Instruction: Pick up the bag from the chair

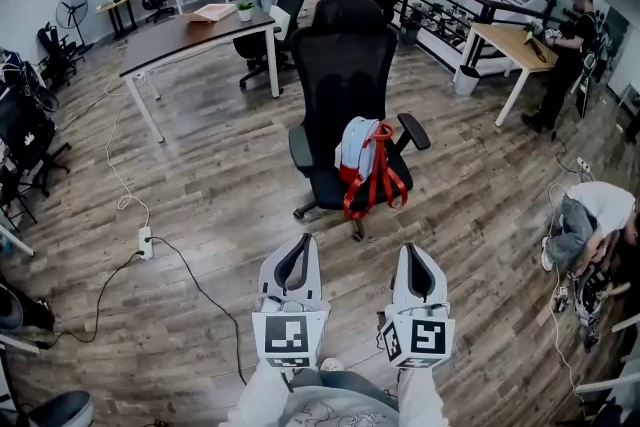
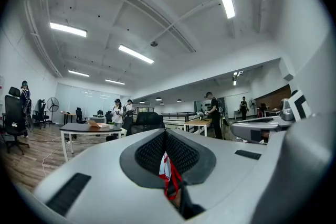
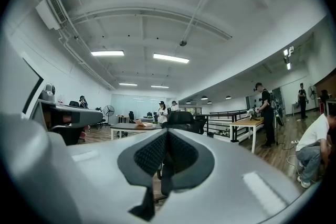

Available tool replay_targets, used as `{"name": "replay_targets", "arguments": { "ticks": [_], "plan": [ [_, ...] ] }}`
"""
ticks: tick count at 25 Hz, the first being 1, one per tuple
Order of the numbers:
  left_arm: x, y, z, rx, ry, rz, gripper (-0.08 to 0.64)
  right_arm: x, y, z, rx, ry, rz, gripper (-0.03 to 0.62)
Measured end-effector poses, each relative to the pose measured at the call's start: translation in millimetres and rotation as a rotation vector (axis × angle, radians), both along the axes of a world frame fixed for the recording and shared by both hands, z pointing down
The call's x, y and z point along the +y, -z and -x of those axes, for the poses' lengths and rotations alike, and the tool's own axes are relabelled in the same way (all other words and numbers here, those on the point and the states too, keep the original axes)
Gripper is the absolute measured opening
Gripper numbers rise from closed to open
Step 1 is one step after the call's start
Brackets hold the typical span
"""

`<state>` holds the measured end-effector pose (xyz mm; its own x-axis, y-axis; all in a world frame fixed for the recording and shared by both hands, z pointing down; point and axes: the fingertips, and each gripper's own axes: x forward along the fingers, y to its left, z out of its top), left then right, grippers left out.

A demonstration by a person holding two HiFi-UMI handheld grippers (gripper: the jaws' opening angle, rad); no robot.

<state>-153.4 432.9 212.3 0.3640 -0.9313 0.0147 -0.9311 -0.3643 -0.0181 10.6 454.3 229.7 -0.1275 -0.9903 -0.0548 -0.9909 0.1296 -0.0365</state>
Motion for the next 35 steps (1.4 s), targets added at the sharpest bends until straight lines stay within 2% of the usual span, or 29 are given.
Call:
{"name": "replay_targets", "arguments": {
  "ticks": [8,14,20,30,35],
  "plan": [
    [-18,-19,-18,-0.01,0.024,0.037,0.005,-20,-22,-22,-0.01,0.011,0.042,0.011],
    [-60,-31,-31,-0.016,0.016,0.053,0.005,-61,-35,-37,-0.013,-0.003,0.059,0.011],
    [-139,-41,-47,-0.009,-0.022,0.059,0.005,-132,-44,-49,0.0,-0.032,0.063,0.011],
    [-310,-32,-65,-0.009,-0.101,0.049,0.005,-296,-34,-68,0.003,-0.109,0.058,0.011],
    [-366,-38,-74,-0.017,-0.126,0.07,0.005,-350,-39,-79,0.002,-0.139,0.081,0.011]
  ]
}}
